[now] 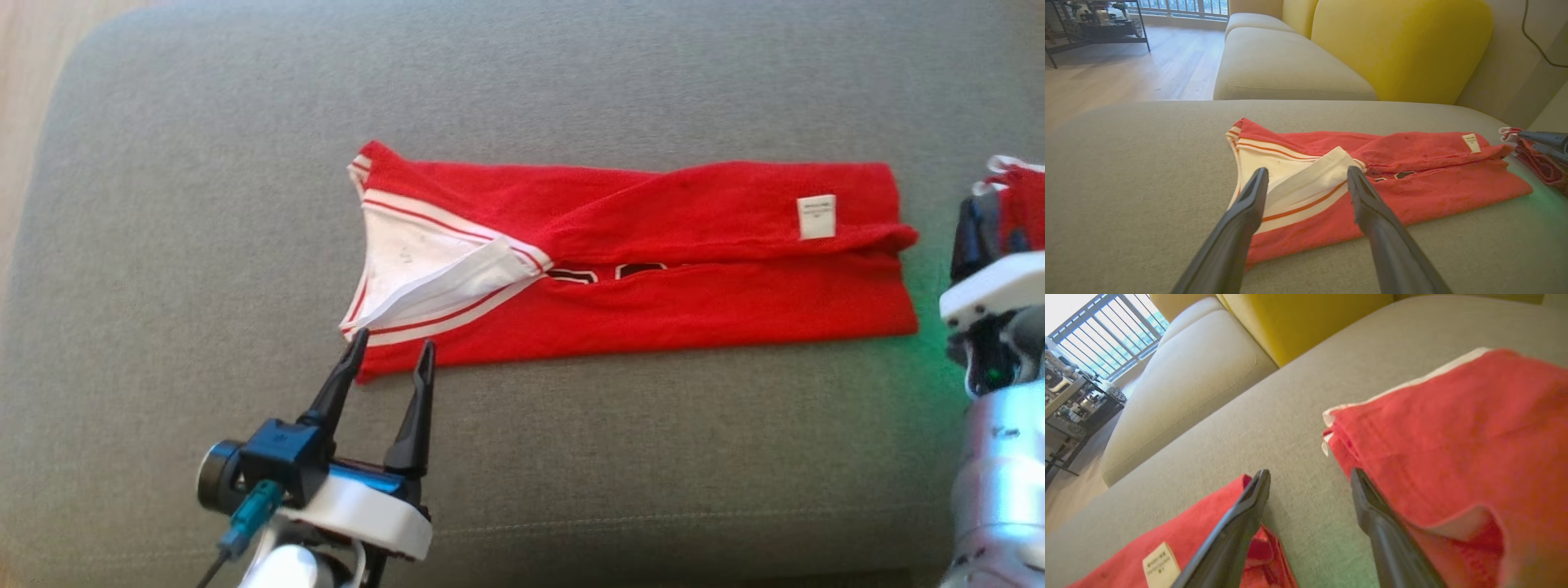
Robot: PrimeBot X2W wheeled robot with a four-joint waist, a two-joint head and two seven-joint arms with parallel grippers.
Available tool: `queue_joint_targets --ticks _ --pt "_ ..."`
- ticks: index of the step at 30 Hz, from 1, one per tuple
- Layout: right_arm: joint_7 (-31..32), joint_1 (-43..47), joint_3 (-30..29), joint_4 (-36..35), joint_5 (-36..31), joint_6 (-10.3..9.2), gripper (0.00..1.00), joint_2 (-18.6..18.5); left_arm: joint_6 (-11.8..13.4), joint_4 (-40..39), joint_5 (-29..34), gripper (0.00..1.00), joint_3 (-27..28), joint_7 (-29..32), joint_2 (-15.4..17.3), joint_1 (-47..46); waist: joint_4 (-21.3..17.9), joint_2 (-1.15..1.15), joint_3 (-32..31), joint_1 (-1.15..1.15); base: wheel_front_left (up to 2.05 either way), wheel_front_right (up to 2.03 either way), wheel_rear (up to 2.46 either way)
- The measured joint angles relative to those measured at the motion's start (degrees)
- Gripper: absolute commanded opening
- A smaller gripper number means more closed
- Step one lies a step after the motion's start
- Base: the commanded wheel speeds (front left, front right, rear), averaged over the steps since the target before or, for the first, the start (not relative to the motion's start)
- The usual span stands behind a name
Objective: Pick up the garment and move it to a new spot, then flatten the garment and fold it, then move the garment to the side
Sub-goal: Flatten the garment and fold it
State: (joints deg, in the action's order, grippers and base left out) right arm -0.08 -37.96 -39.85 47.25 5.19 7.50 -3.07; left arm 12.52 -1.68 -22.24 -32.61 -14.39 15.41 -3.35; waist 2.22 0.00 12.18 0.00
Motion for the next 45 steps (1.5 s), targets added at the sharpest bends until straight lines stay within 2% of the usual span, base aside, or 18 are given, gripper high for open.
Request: queue_joint_targets --ticks 5,9,13,18,23,24,25,26,27,33,38,44,45 --pt "0.6 -1.5 1.3 -0.2 0.1 0.00 1.00 0.0 -1.0 0.4 0.8 1.00 -0.6 0.0 -0.7 -0.1 -0.7 0.00 -0.9 0.00 0.00 0.00 0.00" --pt "1.3 -1.7 3.3 5.8 1.2 0.01 1.00 0.1 -1.5 1.1 0.9 1.00 -1.3 0.0 -1.0 -0.2 -0.1 0.00 -1.2 0.00 0.00 0.00 0.00" --pt "1.4 -1.2 3.5 10.6 -0.7 0.00 1.00 0.1 -1.5 1.4 0.9 1.00 -1.0 0.0 -1.0 -0.2 0.6 0.00 -0.9 0.00 0.00 0.00 0.00" --pt "0.9 -1.3 3.1 13.3 -3.2 0.01 0.98 -0.2 -1.8 1.4 0.9 1.00 -0.7 0.0 -1.2 -0.2 1.0 0.00 -0.7 0.00 0.00 0.00 0.00" --pt "1.1 -1.6 0.6 15.1 -4.7 0.04 0.71 -0.7 -2.0 1.4 0.9 1.00 -0.4 0.0 -2.0 -0.2 1.4 0.00 -0.6 -0.01 0.00 0.00 0.00" --pt "1.3 -1.7 0.4 15.6 -4.7 0.03 0.61 -0.9 -2.0 1.3 0.9 1.00 -0.3 0.0 -2.1 -0.2 1.5 0.00 -0.5 -0.01 0.00 0.00 0.00" --pt "1.6 -1.9 0.1 15.9 -4.7 0.04 0.41 -1.0 -2.0 1.3 0.9 1.00 0.0 0.0 -2.2 -0.2 1.6 0.00 -0.4 -0.01 0.00 0.00 0.00" --pt "1.6 -2.1 -0.1 16.3 -4.7 0.07 0.07 -1.1 -2.1 1.3 0.9 1.00 0.2 0.0 -2.4 -0.2 1.6 0.00 -0.3 -0.01 0.00 0.00 0.00" --pt "1.6 -2.4 -0.3 16.7 -4.7 0.10 0.00 -1.1 -2.3 1.3 0.9 1.00 0.3 0.0 -2.5 -0.2 1.6 0.00 -0.2 -0.01 0.00 0.00 0.00" --pt "0.4 -2.9 -0.1 17.4 -4.9 0.35 0.00 -0.9 -2.5 1.4 0.9 1.00 1.4 0.0 -2.9 -0.2 1.2 0.00 -0.1 0.00 0.00 0.00 0.00" --pt "0.9 -2.9 1.9 15.0 -5.3 0.34 0.00 -0.1 -2.5 1.3 1.1 1.00 2.3 0.0 -3.0 -0.1 -0.4 0.00 -0.7 0.01 0.00 0.00 0.00" --pt "4.4 -2.9 5.3 6.5 -4.6 0.03 0.00 -0.4 -3.0 1.3 1.4 1.00 2.8 0.0 -3.0 0.5 -2.8 0.00 -1.9 0.00 0.00 0.00 0.00" --pt "6.3 -2.8 6.3 2.6 -4.1 0.02 0.00 -1.0 -3.0 1.3 1.4 1.00 2.9 0.0 -3.0 0.7 -3.5 0.00 -2.2 0.00 0.00 0.00 0.00"
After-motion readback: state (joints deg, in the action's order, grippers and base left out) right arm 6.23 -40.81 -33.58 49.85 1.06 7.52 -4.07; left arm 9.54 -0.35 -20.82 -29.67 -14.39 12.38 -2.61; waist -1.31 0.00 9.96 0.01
